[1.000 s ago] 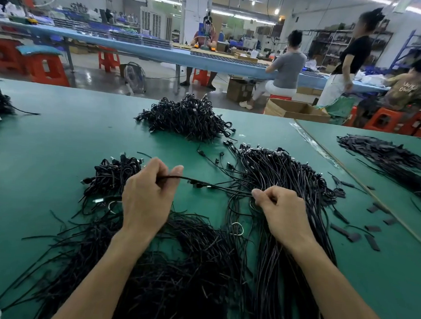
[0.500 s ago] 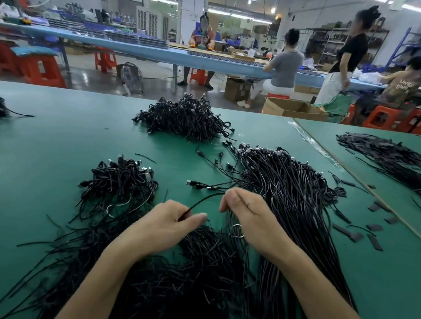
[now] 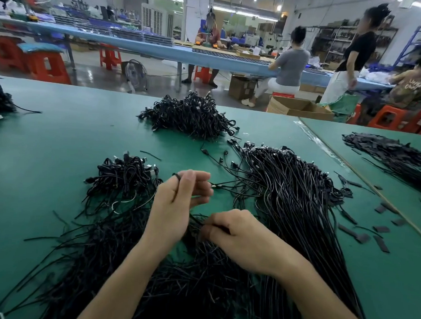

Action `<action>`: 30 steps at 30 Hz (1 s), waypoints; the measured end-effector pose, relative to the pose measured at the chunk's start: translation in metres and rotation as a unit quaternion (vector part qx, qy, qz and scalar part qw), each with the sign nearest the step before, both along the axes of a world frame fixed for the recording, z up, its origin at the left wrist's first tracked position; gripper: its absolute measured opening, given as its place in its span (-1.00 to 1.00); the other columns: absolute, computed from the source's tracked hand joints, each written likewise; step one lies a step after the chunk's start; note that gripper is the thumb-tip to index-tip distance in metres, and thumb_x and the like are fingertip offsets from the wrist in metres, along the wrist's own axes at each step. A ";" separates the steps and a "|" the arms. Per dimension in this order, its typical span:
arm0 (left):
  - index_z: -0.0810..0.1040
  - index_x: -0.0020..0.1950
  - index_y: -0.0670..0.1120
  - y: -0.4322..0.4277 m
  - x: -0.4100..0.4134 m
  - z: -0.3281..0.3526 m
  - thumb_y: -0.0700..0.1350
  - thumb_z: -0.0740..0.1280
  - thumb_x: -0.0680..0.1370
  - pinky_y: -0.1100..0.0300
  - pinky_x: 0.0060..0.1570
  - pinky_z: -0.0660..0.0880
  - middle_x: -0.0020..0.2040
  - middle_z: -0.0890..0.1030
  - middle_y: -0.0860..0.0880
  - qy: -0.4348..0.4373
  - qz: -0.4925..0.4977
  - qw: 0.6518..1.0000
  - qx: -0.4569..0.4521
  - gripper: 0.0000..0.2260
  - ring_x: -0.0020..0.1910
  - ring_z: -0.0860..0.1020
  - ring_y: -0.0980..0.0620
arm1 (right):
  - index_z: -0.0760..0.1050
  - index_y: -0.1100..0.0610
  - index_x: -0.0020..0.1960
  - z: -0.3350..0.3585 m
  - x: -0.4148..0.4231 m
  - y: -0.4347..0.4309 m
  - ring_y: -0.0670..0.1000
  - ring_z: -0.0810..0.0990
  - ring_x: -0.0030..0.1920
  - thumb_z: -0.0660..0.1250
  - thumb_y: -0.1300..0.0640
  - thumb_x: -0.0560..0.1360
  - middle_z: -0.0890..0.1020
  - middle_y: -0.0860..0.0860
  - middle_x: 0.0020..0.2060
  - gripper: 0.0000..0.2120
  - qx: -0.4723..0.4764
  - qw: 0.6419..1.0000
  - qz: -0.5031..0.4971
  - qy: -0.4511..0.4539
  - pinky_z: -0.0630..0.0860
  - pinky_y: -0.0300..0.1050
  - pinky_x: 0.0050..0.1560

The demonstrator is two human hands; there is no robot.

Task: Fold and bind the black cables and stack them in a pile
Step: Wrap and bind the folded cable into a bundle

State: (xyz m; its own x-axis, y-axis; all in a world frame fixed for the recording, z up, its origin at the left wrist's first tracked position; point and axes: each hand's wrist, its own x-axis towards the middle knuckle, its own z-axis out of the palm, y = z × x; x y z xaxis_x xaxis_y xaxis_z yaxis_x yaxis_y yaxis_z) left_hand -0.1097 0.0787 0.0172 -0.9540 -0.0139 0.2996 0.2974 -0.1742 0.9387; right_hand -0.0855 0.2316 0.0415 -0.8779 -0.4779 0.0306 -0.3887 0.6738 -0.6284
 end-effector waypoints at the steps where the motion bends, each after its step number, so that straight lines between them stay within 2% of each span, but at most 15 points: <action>1: 0.64 0.00 -0.13 0.000 -0.001 -0.003 0.07 0.17 0.58 0.19 -0.11 0.61 -0.17 0.69 -0.02 0.021 0.008 0.999 -0.050 -0.65 -0.13 0.67 0.02 | 0.58 0.14 -0.18 0.003 0.001 0.002 -0.07 0.36 -0.46 0.27 0.08 0.59 0.50 0.00 -0.45 -0.77 -0.015 1.000 0.002 0.007 0.34 -0.13 -0.40; 3: 0.66 -0.10 -0.08 0.001 0.000 -0.006 0.08 0.19 0.58 0.29 -0.21 0.55 -0.24 0.68 0.05 0.053 -0.008 0.987 -0.151 -0.67 -0.24 0.64 0.12 | 0.58 0.13 -0.23 0.010 0.001 0.006 -0.12 0.34 -0.50 0.30 0.12 0.56 0.49 -0.08 -0.49 -0.78 -0.067 0.997 -0.014 0.022 0.30 -0.18 -0.47; 6: 0.55 -0.40 0.00 0.004 0.007 -0.004 0.18 0.16 0.59 0.30 -0.44 0.38 -0.47 0.57 0.10 0.061 -0.030 0.972 -0.226 -0.55 -0.51 0.48 0.16 | 0.63 0.06 -0.21 0.015 -0.004 0.014 -0.11 0.49 -0.44 0.34 0.08 0.56 0.61 -0.11 -0.40 -0.81 -0.122 0.990 -0.037 0.055 0.45 -0.16 -0.40; 9: 0.56 -0.46 -0.09 0.005 0.014 0.005 0.30 0.07 0.55 0.25 -0.55 0.40 -0.54 0.54 -0.07 -0.064 -0.121 0.976 -0.166 -0.38 -0.60 0.49 -0.01 | 0.62 0.02 -0.22 0.012 -0.011 0.017 -0.18 0.46 -0.43 0.43 0.06 0.54 0.56 -0.18 -0.44 -0.84 -0.175 0.980 -0.054 0.081 0.38 -0.33 -0.37; 11: 0.54 -0.46 -0.06 0.001 0.017 0.010 0.29 0.05 0.59 0.29 -0.57 0.36 -0.56 0.47 -0.03 -0.122 -0.187 0.965 -0.140 -0.39 -0.62 0.43 0.03 | 0.62 -0.01 -0.22 0.009 -0.016 0.017 -0.20 0.47 -0.40 0.47 0.04 0.49 0.57 -0.16 -0.42 -0.87 -0.244 0.964 -0.073 0.079 0.39 -0.35 -0.32; 13: 0.55 -0.38 -0.04 -0.005 0.020 0.014 0.22 0.14 0.64 0.30 -0.57 0.37 -0.52 0.45 -0.01 -0.132 -0.258 0.953 -0.084 -0.49 -0.59 0.44 0.07 | 0.63 0.03 -0.21 0.004 -0.019 0.016 -0.14 0.47 -0.37 0.46 -0.07 0.43 0.57 -0.11 -0.40 -0.82 -0.304 0.946 -0.095 0.057 0.42 -0.26 -0.30; 15: 0.60 -0.27 -0.02 -0.010 0.022 0.018 0.09 0.28 0.58 0.33 -0.53 0.43 -0.43 0.52 -0.02 -0.121 -0.323 0.939 -0.010 -0.70 -0.50 0.52 0.08 | 0.64 0.02 -0.19 -0.002 -0.020 0.013 -0.08 0.41 -0.40 0.41 -0.17 0.42 0.52 -0.09 -0.44 -0.75 -0.324 0.939 -0.111 0.011 0.40 -0.21 -0.37; 17: 0.64 -0.19 -0.03 -0.013 0.022 0.021 0.00 0.32 0.54 0.35 -0.50 0.47 -0.37 0.55 -0.01 -0.112 -0.339 0.932 0.068 -0.82 -0.46 0.56 0.10 | 0.64 -0.05 -0.21 -0.007 -0.019 0.011 -0.05 0.40 -0.42 0.36 -0.17 0.48 0.51 -0.11 -0.47 -0.77 -0.309 0.943 -0.118 -0.023 0.38 -0.15 -0.40; 19: 0.65 -0.17 -0.07 -0.017 0.018 0.022 0.00 0.29 0.59 0.39 -0.59 0.39 -0.44 0.49 0.03 -0.122 -0.295 0.937 0.145 -0.76 -0.56 0.46 0.17 | 0.65 -0.08 -0.21 -0.008 -0.016 0.010 -0.03 0.41 -0.42 0.32 -0.09 0.57 0.54 -0.10 -0.46 -0.76 -0.256 0.957 -0.130 -0.027 0.37 -0.10 -0.38; 22: 0.63 -0.18 -0.12 -0.023 0.009 0.019 0.06 0.17 0.64 0.39 -0.70 0.21 -0.55 0.33 0.09 -0.147 -0.218 0.934 0.244 -0.62 -0.68 0.27 0.23 | 0.67 -0.03 -0.15 -0.008 -0.009 0.011 -0.19 0.41 -0.47 0.29 -0.04 0.61 0.57 -0.12 -0.42 -0.75 -0.132 0.987 -0.088 -0.024 0.33 -0.32 -0.41; 24: 0.65 -0.18 -0.12 -0.023 0.004 0.016 0.10 0.15 0.63 0.36 -0.70 0.17 -0.56 0.29 0.09 -0.159 -0.181 0.928 0.284 -0.58 -0.68 0.22 0.23 | 0.66 -0.01 -0.15 -0.003 0.000 0.006 -0.17 0.38 -0.51 0.29 -0.04 0.61 0.53 -0.14 -0.46 -0.75 -0.061 0.997 -0.026 -0.040 0.26 -0.38 -0.47; 26: 0.67 -0.09 -0.11 -0.020 0.001 0.013 0.14 0.14 0.62 0.35 -0.67 0.22 -0.51 0.37 0.08 -0.170 -0.135 0.939 0.266 -0.57 -0.64 0.30 0.20 | 0.52 0.06 -0.26 0.001 0.008 0.001 -0.12 0.32 -0.50 0.29 -0.02 0.62 0.43 -0.10 -0.50 -0.70 -0.013 0.999 0.023 -0.040 0.25 -0.31 -0.46; 27: 0.67 -0.02 -0.11 -0.018 0.000 0.011 0.15 0.12 0.63 0.35 -0.62 0.32 -0.45 0.47 0.06 -0.167 -0.112 0.954 0.224 -0.56 -0.57 0.43 0.16 | 0.44 0.10 -0.29 0.003 0.010 -0.002 -0.09 0.30 -0.48 0.28 -0.01 0.62 0.40 -0.07 -0.49 -0.66 0.006 0.999 0.037 -0.030 0.25 -0.26 -0.45; 29: 0.65 0.08 -0.12 -0.010 -0.001 0.006 0.11 0.10 0.63 0.31 -0.31 0.56 -0.20 0.69 -0.02 -0.115 -0.067 0.984 0.115 -0.58 -0.22 0.68 0.05 | 0.36 0.14 -0.30 0.009 0.011 -0.005 -0.05 0.32 -0.46 0.24 0.01 0.63 0.41 -0.03 -0.47 -0.64 0.033 0.998 0.046 -0.003 0.33 -0.13 -0.40; 30: 0.64 0.10 -0.11 -0.007 -0.001 0.003 0.09 0.11 0.61 0.26 -0.12 0.60 -0.08 0.72 -0.05 -0.077 -0.047 0.994 0.056 -0.60 -0.05 0.70 0.01 | 0.36 0.12 -0.30 0.011 0.010 -0.006 -0.04 0.36 -0.44 0.23 0.01 0.63 0.44 -0.03 -0.45 -0.64 0.035 0.998 0.044 0.015 0.37 -0.06 -0.37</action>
State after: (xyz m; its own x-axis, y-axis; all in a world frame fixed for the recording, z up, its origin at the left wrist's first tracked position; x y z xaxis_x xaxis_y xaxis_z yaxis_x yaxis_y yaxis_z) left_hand -0.1105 0.0718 0.0205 -0.9871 0.0529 0.1514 0.1289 -0.2999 0.9452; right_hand -0.0753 0.2260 0.0529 -0.8318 -0.5547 0.0203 -0.4659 0.6778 -0.5687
